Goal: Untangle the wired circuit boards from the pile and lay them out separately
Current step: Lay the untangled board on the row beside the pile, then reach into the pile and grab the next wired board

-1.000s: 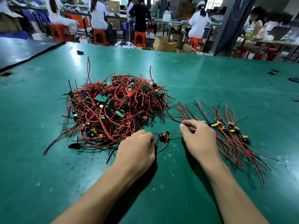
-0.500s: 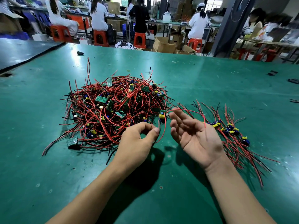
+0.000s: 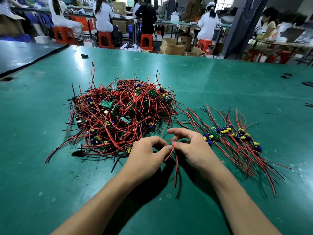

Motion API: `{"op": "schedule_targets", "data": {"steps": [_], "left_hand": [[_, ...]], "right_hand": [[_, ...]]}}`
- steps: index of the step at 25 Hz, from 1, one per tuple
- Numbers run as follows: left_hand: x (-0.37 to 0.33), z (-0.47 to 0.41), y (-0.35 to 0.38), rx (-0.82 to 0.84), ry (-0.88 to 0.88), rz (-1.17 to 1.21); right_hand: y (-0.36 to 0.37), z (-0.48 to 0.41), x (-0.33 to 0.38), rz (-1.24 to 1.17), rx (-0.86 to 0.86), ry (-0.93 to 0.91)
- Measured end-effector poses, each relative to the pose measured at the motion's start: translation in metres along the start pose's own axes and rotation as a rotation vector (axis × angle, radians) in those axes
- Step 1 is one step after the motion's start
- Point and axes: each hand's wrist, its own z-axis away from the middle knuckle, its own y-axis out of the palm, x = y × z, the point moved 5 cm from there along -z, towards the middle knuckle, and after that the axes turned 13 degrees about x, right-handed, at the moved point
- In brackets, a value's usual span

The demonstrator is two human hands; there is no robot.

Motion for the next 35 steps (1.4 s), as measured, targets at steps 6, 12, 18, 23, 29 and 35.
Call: {"op": "schedule_targets", "data": {"steps": [6, 12, 18, 23, 29, 35], "left_hand": [[0.003, 0.001, 0.002, -0.029, 0.014, -0.107], [0.005, 0.000, 0.002, -0.023, 0.040, -0.088], [0.001, 0.003, -0.001, -0.072, 0.072, 0.052], [0.000, 0.002, -0.003, -0.051, 0.053, 0.235], [0.001, -0.001, 0.009, 0.132, 0.024, 0.375], [-0.002, -0.001, 0.010, 0.189, 0.043, 0.423]], "right_hand": [[0.000, -0.001, -0.005, 0.134, 0.004, 0.065], [0.005, 0.001, -0.010, -0.303, -0.003, 0.101], [0.000, 0.002, -0.003, -0.187, 0.012, -0.006], [0.003, 0.001, 0.000, -0.283, 0.073, -0.071], [-0.004, 0.005, 0.013, -0.043, 0.005, -0.160], [-0.009, 0.003, 0.009, -0.172, -0.091, -0.132]]}}
